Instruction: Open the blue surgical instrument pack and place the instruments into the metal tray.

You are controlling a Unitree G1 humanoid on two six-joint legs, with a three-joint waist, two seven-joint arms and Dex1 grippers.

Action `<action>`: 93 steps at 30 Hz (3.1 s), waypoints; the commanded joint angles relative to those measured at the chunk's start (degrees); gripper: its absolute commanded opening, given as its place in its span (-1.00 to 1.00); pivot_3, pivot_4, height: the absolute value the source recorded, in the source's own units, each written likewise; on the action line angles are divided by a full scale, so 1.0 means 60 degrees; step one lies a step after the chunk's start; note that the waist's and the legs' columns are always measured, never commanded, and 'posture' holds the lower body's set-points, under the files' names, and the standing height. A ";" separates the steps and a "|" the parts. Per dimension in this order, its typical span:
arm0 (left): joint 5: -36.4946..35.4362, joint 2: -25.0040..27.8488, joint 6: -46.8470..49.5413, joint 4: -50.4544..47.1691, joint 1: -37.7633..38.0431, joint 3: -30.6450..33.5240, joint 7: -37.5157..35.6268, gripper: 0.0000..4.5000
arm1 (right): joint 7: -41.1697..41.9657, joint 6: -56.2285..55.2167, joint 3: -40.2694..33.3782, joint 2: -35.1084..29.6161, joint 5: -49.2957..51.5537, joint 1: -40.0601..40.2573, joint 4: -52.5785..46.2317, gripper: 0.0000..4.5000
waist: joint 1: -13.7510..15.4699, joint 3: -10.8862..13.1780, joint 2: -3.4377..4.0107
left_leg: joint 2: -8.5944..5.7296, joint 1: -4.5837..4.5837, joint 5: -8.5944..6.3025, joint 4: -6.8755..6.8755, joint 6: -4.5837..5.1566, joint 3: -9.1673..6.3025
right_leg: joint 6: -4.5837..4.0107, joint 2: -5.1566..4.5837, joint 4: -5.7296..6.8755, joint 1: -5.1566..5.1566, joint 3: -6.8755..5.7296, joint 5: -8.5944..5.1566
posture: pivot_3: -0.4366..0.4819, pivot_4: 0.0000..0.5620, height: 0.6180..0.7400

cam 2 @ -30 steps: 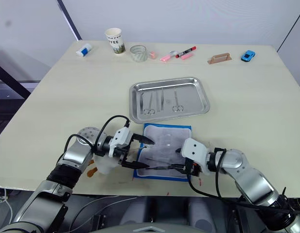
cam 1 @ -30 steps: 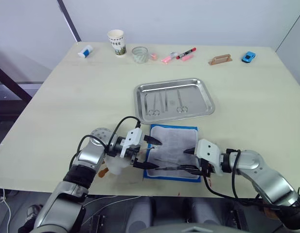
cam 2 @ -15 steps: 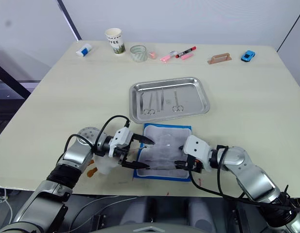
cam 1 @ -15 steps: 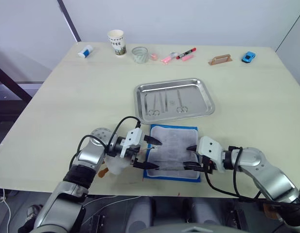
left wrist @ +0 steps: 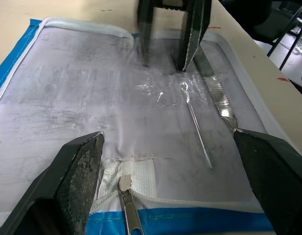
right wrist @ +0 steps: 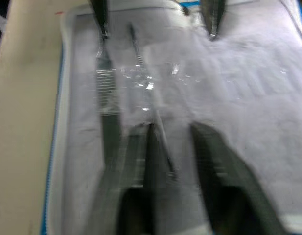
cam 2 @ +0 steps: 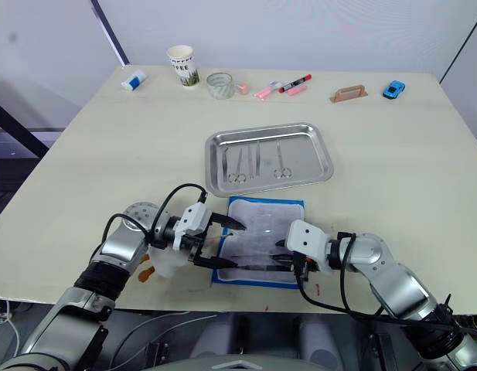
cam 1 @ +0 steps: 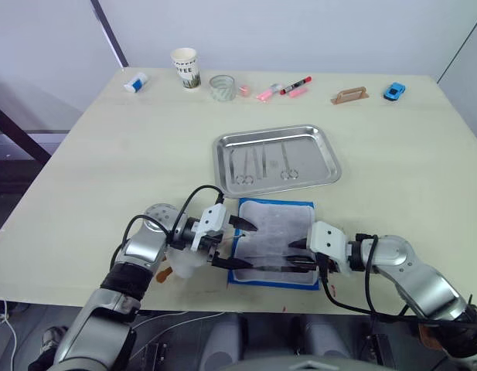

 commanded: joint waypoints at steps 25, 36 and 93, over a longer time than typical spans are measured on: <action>0.0437 -0.0073 -0.0119 0.0362 0.0284 -0.0347 0.0219 1.00 | 0.0338 0.2006 0.0017 -0.0819 -0.0160 -0.0700 -0.1199 -0.97 | 0.0029 -0.0004 0.0008 | -0.0005 -0.0007 0.0000 0.0010 0.0000 -0.0005 | 0.0000 -0.0010 0.0005 0.0000 -0.0007 0.0000 | -0.05 -0.47 1.00; 0.0509 -0.0193 -0.0117 0.0370 0.0326 -0.0405 0.0332 1.00 | 0.0544 0.3801 0.0051 -0.1253 0.0156 -0.1750 -0.2083 -0.97 | 0.0033 0.0002 0.0017 | -0.0008 -0.0012 0.0000 0.0011 0.0000 -0.0008 | 0.0000 -0.0017 0.0006 -0.0002 -0.0012 0.0000 | -0.05 -0.47 1.00; 0.0616 -0.0606 0.0322 -0.0191 0.0587 -0.0306 0.1132 1.00 | -0.7066 0.7129 -0.4963 0.4384 0.1590 -0.5694 0.3285 -0.97 | 0.0019 -0.0023 0.0081 | -0.0013 -0.0025 0.0001 0.0007 0.0001 -0.0008 | 0.0003 -0.0028 0.0014 -0.0009 -0.0003 0.0003 | -0.05 -0.47 1.00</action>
